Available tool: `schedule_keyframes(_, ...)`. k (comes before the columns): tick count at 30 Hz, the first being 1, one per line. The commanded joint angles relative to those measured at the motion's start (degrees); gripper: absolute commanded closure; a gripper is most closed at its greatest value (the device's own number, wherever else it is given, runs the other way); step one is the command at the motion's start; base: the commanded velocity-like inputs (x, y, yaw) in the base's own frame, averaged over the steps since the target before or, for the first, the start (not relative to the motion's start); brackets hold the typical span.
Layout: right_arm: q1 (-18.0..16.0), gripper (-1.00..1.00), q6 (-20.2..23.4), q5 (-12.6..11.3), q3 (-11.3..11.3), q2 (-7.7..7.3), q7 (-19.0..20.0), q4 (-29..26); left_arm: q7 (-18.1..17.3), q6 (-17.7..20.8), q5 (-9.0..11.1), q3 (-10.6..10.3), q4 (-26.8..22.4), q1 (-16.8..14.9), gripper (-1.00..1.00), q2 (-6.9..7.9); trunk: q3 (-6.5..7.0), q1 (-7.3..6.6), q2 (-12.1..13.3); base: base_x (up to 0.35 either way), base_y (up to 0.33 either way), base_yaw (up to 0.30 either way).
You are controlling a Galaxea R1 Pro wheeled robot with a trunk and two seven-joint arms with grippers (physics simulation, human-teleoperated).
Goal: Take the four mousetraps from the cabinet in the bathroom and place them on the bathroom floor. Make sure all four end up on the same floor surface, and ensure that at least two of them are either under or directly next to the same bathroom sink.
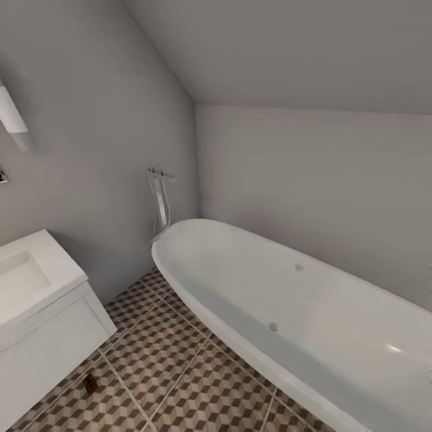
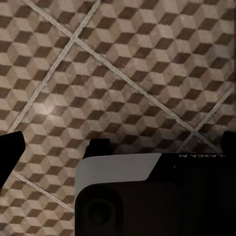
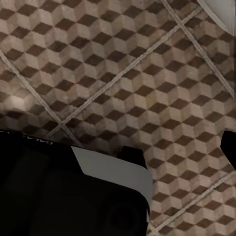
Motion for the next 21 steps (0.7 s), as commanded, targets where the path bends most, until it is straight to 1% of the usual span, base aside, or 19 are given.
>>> schedule_keyframes(1,-0.07,-1.0,-0.3,-0.38,0.48,0.05,-0.09,0.19,0.32,-0.14,0.39,-0.49,-0.08,-0.01,-1.0,0.02,0.02,0.0,-0.04,0.0,0.0,-0.208)
schedule_keyframes(14,-0.07,-1.0,-0.3,-0.38,0.48,0.11,-0.07,0.2,0.32,-0.14,0.39,-0.53,-0.08,-0.01,-1.0,0.02,0.97,0.0,-0.04,0.0,0.0,-0.204)
schedule_keyframes(21,-0.07,-1.0,-0.3,-0.38,0.48,0.22,-0.12,0.2,0.32,-0.14,0.39,-0.53,-0.08,-0.01,-1.0,0.02,1.13,0.0,-0.04,0.0,0.0,-0.062)
